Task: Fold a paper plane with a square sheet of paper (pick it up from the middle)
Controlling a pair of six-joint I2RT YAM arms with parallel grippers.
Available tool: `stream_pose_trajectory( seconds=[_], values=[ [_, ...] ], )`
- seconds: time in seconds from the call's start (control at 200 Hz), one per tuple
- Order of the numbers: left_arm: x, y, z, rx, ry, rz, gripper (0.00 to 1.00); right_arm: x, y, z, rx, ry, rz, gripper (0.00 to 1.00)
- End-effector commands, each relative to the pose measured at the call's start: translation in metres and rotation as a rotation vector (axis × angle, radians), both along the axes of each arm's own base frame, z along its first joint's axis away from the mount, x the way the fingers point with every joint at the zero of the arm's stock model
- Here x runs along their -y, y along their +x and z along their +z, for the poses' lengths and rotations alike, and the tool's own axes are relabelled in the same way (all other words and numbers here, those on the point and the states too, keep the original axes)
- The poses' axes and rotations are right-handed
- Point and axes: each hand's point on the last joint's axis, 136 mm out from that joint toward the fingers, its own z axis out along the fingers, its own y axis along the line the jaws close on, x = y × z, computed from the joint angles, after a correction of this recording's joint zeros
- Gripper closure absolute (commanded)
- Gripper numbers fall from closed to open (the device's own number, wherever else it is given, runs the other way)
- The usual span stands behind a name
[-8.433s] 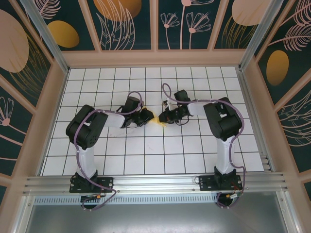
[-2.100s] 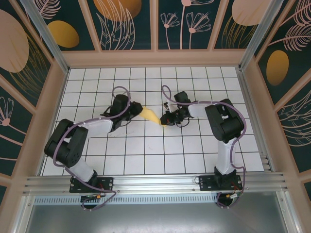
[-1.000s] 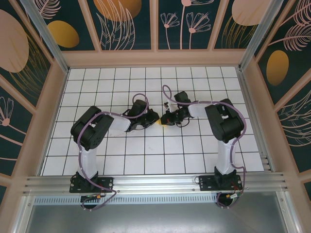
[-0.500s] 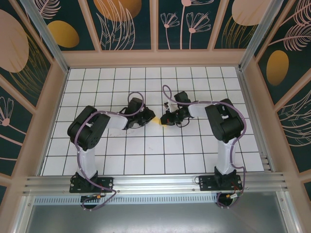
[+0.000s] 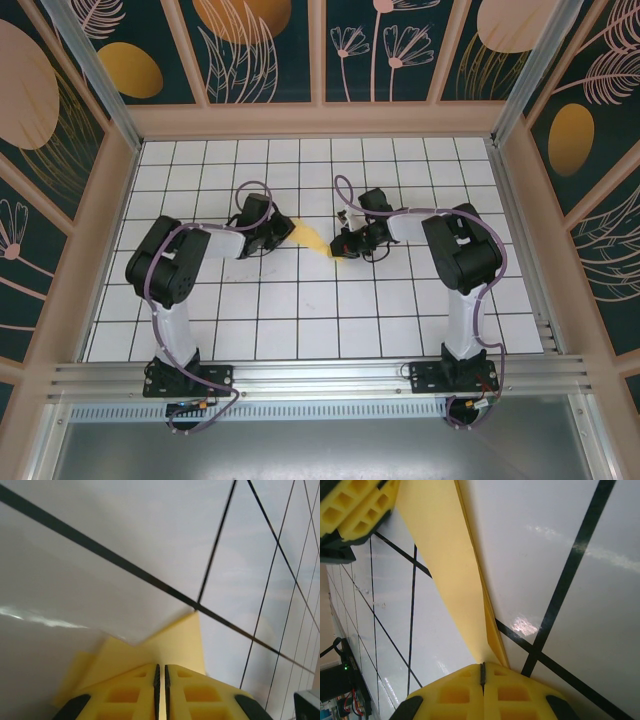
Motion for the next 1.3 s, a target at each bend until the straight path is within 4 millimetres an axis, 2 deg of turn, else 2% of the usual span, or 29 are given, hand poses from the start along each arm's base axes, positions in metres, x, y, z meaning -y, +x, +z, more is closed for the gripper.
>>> stream_pose_trajectory(
  seconds=[0.0, 0.14, 0.255, 0.335, 0.495, 0.525, 0.535, 0.625, 0.771, 0.876, 0.931, 0.951, 1.016, 1.116, 1.286, 1.296],
  values=[
    [-0.078, -0.022, -0.051, -0.121, 0.229, 0.164, 0.84, 0.071, -0.032, -0.084, -0.169, -0.373, -0.102, 1.0],
    [-0.087, -0.02, -0.043, -0.082, 0.226, 0.184, 0.83, 0.069, -0.031, -0.082, -0.167, -0.36, -0.099, 1.0],
    [-0.079, -0.012, -0.024, -0.017, 0.206, 0.133, 0.82, 0.059, -0.023, -0.071, -0.145, -0.309, -0.095, 1.0],
    [-0.07, -0.003, -0.003, 0.032, 0.191, 0.086, 0.8, 0.043, -0.011, -0.048, -0.1, -0.235, -0.087, 1.0],
    [-0.059, 0.004, 0.043, 0.13, 0.155, 0.043, 0.78, 0.01, 0.018, 0.016, 0.024, -0.069, -0.07, 1.0],
    [-0.057, 0.003, 0.044, 0.131, 0.154, 0.034, 0.77, 0.006, 0.022, 0.028, 0.043, -0.039, -0.068, 1.0],
    [-0.056, 0.003, 0.054, 0.155, 0.146, 0.031, 0.77, 0.004, 0.023, 0.033, 0.051, -0.025, -0.067, 1.0],
    [-0.042, 0.0, 0.071, 0.195, 0.124, -0.01, 0.76, -0.003, 0.025, 0.05, 0.077, 0.018, -0.057, 0.99],
    [-0.008, -0.008, 0.078, 0.214, 0.098, -0.106, 0.75, 0.0, 0.023, 0.054, 0.098, 0.018, -0.067, 0.98],
    [0.015, -0.014, 0.072, 0.199, 0.098, -0.159, 0.73, 0.013, 0.03, 0.052, 0.145, -0.049, -0.129, 0.94],
    [0.025, -0.016, 0.076, 0.204, 0.09, -0.178, 0.73, 0.022, 0.036, 0.048, 0.164, -0.097, -0.167, 0.92],
    [0.028, -0.018, 0.065, 0.18, 0.096, -0.186, 0.73, 0.024, 0.038, 0.047, 0.169, -0.113, -0.177, 0.9],
    [0.038, -0.02, 0.063, 0.167, 0.087, -0.198, 0.72, 0.03, 0.041, 0.04, 0.174, -0.15, -0.195, 0.85],
    [0.046, -0.023, 0.057, 0.137, 0.096, -0.201, 0.69, 0.027, 0.04, 0.029, 0.143, -0.154, -0.183, 0.84],
    [0.049, -0.032, 0.041, 0.069, 0.124, -0.196, 0.63, 0.019, 0.039, 0.017, 0.117, -0.173, -0.158, 0.9],
    [0.053, -0.027, 0.048, 0.084, 0.115, -0.196, 0.63, 0.019, 0.038, 0.016, 0.116, -0.174, -0.156, 0.9]
  ],
)
